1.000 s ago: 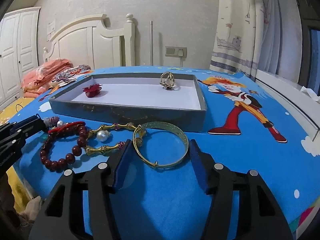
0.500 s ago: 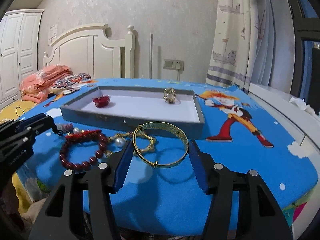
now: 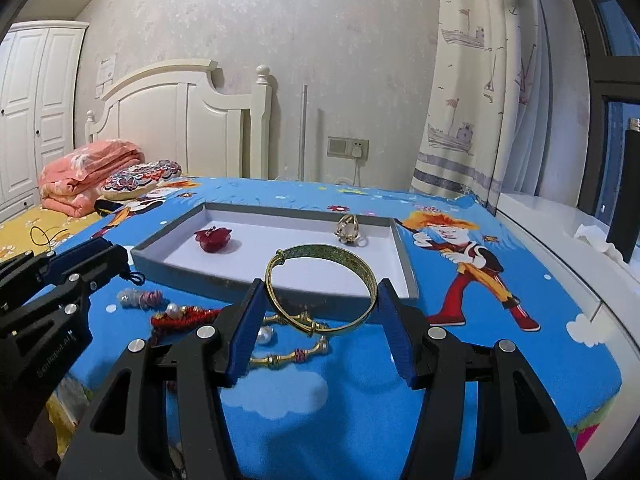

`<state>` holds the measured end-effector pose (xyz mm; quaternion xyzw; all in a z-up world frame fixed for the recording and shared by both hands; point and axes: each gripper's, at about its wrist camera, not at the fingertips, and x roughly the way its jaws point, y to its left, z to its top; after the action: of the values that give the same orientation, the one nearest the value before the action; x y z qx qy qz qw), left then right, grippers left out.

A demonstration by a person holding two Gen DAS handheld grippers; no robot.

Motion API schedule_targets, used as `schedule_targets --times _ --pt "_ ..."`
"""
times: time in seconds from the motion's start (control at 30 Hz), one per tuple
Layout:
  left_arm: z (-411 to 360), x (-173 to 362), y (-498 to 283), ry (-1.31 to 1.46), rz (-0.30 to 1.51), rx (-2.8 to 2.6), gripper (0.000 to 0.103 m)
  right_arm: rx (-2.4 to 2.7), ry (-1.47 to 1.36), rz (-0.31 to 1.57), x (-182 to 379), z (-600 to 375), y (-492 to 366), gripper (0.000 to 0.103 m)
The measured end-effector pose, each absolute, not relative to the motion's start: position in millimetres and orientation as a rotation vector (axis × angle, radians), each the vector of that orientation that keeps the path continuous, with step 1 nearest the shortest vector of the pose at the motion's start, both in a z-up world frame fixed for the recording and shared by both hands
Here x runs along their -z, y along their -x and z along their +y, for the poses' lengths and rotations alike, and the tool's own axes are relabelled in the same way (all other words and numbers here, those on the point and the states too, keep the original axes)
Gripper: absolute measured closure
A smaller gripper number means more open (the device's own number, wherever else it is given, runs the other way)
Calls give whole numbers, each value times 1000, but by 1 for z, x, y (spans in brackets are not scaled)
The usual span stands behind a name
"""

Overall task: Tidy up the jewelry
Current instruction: 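Lower the bangle and pendant into the tray and open both tools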

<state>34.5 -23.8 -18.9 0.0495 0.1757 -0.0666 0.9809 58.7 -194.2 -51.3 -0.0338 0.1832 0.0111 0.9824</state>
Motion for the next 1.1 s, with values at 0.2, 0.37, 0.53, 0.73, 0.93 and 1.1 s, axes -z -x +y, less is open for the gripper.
schedule_targets --times 0.2,0.37,0.53,0.73,0.93,1.1 --pt "-28 9 -56 -96 354 123 82 -6 66 353 42 -196 -77 49" --pt "-33 -2 -84 -92 352 112 82 11 59 330 30 -198 -96 49" --pt "-41 -9 -113 -120 350 97 82 20 68 305 21 -195 -111 49" --pt "-47 -15 -139 -131 357 88 82 20 89 300 16 -189 -130 49" --pt "-48 -18 -165 -117 385 78 82 34 93 323 18 -190 -150 49" --pt "-49 -18 -192 -116 413 59 82 46 68 364 19 -197 -176 49"
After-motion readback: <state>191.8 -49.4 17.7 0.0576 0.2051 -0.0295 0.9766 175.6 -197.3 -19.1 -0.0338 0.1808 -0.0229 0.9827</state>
